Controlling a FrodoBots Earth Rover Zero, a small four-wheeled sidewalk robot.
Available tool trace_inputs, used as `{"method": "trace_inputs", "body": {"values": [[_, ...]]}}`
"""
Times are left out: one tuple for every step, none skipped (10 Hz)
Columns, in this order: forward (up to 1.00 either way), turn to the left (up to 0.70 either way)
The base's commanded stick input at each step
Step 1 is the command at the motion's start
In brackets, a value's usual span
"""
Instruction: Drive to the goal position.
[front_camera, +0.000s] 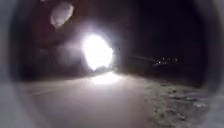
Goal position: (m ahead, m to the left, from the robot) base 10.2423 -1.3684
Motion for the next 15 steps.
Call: {"method": "trace_inputs", "body": {"values": [[1.0, 0.0], [1.0, 0.0], [1.0, 0.0], [1.0, 0.0], [1.0, 0.0], [1.0, 0.0], [1.0, 0.0], [1.0, 0.0], [1.0, 0.0], [1.0, 0.0], [1.0, 0.0], [1.0, 0.0], [1.0, 0.0], [1.0, 0.0], [1.0, 0.0]]}}
